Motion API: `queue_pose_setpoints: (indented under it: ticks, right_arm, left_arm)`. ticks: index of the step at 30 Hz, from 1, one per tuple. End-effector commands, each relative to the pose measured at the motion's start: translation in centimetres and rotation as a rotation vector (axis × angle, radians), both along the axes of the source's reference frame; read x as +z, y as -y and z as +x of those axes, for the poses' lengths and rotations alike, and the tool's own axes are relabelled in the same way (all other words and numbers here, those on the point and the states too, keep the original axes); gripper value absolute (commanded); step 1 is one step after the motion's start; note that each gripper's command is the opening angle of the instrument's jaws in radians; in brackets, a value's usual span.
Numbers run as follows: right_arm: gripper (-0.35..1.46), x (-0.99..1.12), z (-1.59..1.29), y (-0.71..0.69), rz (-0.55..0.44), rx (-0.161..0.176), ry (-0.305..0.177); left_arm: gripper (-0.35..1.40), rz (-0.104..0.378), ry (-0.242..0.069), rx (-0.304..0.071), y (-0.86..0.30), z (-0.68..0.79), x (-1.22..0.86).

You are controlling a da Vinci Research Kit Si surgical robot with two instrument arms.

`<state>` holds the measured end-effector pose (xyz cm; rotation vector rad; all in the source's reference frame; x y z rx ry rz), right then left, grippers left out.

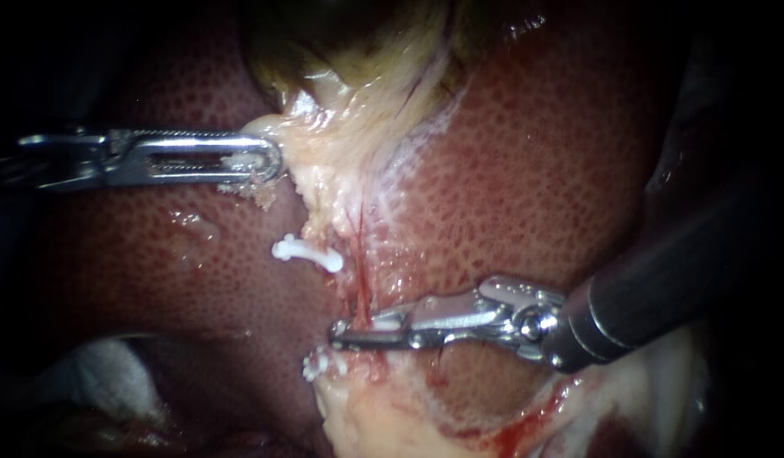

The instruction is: Going back first clip right tube

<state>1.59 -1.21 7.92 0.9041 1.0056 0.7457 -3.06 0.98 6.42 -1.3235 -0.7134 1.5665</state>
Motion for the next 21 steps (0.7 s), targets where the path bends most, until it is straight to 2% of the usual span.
queue_pose_setpoints:
  ticks: [1,9,12,14,16,21]
  right_arm:
    - [-0.35,0.0,0.0,0.0,0.0,0.0,0.0]
    - [-0.35,-0.02,0.0,0.01,0.011,0.003,0.003]
    - [0.07,-0.03,0.02,0.02,0.017,0.003,0.007]
    - [0.27,-0.02,0.03,0.0,-0.047,-0.009,-0.023]
    - [0.38,0.0,0.04,-0.03,-0.103,-0.014,-0.043]
    - [0.48,0.06,0.02,-0.13,-0.2,0.015,-0.032]
  left_arm:
    - [-0.35,-0.001,0.0,0.0,0.0,0.0,0.01]
    - [-0.35,-0.001,0.0,0.0,0.0,0.0,0.01]
    - [-0.35,-0.001,0.0,0.0,0.0,0.0,0.01]
    - [-0.35,-0.001,0.0,0.0,0.0,0.0,0.01]
    - [-0.35,-0.001,0.0,0.0,0.01,0.0,0.01]
    - [-0.35,-0.001,-0.001,-0.001,0.02,-0.01,0.0]
